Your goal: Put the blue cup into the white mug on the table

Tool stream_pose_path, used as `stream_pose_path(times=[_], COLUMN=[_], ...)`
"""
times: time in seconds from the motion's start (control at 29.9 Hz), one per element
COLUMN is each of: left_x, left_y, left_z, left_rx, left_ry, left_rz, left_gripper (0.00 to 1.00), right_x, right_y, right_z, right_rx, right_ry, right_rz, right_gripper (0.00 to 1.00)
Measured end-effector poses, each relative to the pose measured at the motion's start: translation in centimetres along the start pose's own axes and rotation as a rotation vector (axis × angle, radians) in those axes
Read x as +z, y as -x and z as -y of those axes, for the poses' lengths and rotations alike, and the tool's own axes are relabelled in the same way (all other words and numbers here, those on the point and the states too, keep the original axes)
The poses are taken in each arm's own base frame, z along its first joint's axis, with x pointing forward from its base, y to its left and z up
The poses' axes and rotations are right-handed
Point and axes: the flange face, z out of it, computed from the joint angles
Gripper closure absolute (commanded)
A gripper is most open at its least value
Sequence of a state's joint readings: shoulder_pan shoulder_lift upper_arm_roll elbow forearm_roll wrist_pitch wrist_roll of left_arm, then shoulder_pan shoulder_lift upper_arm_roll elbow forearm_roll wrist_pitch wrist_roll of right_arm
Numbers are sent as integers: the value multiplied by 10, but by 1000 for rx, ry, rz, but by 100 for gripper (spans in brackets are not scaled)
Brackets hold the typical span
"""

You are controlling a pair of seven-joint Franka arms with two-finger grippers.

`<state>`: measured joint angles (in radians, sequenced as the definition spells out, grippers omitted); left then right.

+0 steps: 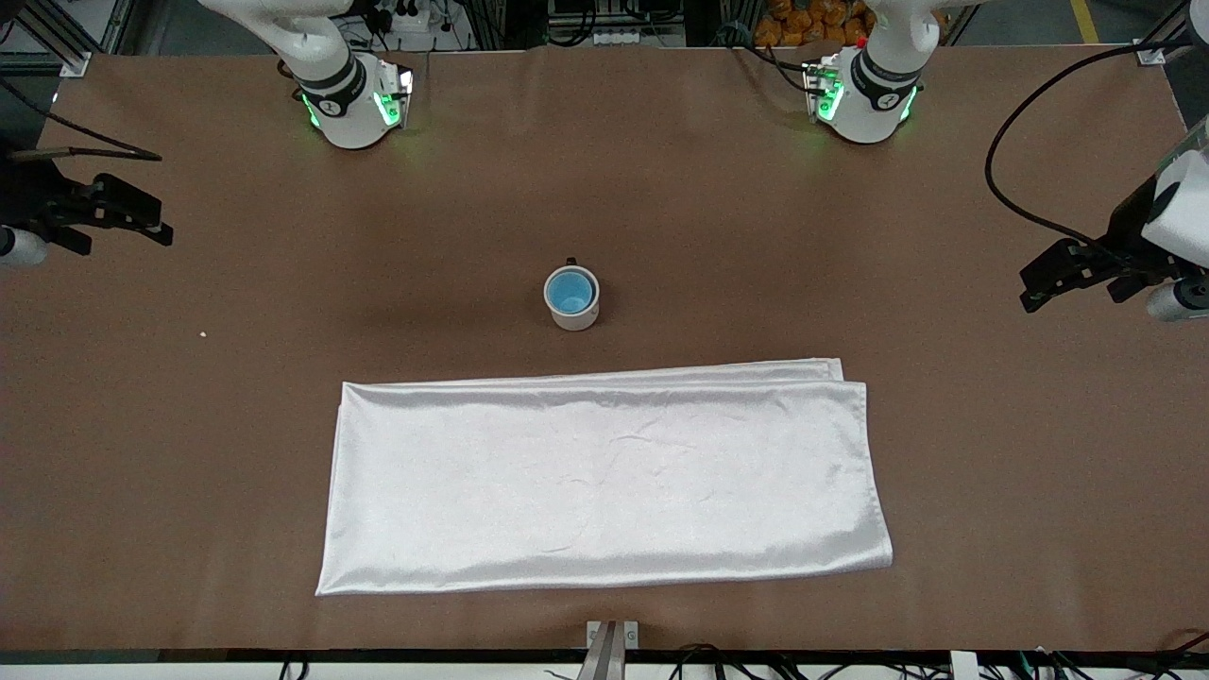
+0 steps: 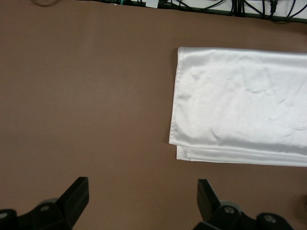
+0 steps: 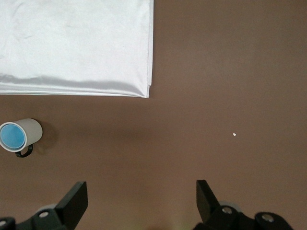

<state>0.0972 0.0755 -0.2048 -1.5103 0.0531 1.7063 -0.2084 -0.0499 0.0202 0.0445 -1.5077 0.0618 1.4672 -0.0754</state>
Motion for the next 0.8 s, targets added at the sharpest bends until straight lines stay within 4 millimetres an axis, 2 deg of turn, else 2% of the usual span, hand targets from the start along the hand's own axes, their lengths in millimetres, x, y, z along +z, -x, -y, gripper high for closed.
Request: stream_pose_path(times=[0.17,0.8], left_x=[0,-8], left_y=[5,29], left_z=[5,5], left_rx=[3,7], left_ry=[4,-11], left_rz=[7,9], left_gripper=[0,0], right_x=[0,0], right_y=[0,0], right_z=[1,1], right_rx=[-2,-2], right_ry=[0,0], right_rz=[0,0], right_gripper=[0,0])
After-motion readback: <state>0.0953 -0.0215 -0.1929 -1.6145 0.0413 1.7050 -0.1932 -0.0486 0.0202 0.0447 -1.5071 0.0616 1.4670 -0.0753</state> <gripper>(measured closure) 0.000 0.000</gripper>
